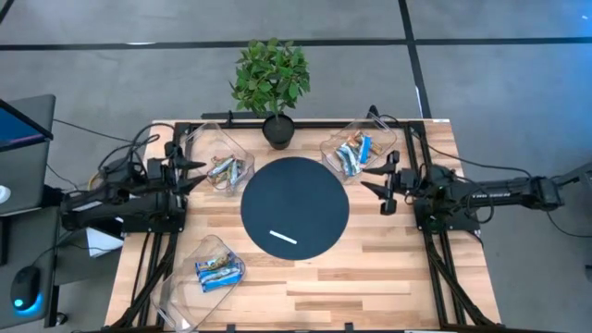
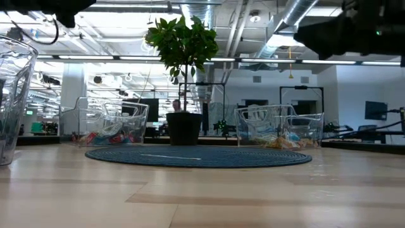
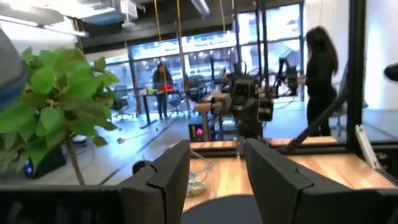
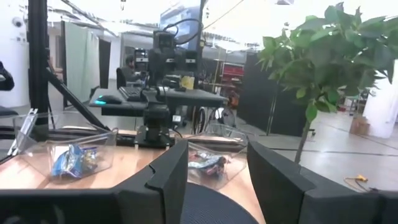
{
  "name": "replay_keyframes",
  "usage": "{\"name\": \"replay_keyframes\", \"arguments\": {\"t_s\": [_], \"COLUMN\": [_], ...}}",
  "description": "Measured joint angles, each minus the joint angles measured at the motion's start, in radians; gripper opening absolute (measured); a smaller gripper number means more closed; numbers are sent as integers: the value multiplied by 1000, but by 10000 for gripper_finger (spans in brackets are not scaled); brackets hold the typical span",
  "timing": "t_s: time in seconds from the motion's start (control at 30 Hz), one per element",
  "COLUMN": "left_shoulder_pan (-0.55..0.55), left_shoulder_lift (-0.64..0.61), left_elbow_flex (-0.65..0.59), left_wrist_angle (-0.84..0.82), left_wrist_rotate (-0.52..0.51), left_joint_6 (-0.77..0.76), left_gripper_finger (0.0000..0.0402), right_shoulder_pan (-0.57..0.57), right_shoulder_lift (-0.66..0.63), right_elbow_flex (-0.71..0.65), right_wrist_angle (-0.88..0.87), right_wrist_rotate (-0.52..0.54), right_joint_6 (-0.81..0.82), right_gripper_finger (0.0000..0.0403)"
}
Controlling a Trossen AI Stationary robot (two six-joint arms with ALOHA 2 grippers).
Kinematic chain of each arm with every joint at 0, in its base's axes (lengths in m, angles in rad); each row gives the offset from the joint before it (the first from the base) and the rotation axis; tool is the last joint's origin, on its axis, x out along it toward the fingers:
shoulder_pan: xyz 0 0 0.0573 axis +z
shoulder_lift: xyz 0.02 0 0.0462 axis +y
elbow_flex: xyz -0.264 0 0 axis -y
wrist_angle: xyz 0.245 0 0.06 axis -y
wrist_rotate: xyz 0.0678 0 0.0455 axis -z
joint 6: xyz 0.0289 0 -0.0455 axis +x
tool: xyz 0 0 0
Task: Pick and place Granola Bars by type
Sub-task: Return to Home Position
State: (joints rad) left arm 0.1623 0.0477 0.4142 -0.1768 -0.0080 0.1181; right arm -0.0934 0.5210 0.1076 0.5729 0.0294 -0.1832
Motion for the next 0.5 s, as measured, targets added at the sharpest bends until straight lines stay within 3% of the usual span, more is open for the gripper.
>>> {"name": "replay_keyframes", "arguments": {"t_s": [0.23, 0.5], "left_shoulder_pan": [0, 0], "left_shoulder_lift": [-29, -46], "left_elbow_flex": [-98, -237], "left_wrist_angle": [93, 267], "left_wrist_rotate": [-15, -23], "left_joint_6": [-50, -65], "left_gripper_finger": [151, 151], "right_shoulder_pan": [2, 58], "right_shoulder_lift": [-58, -57], "right_elbow_flex": [-94, -100], "right_wrist_angle": [104, 131], "right_wrist_rotate": [-1, -3], "right_joint_6": [18, 26], "right_gripper_finger": [159, 159]}}
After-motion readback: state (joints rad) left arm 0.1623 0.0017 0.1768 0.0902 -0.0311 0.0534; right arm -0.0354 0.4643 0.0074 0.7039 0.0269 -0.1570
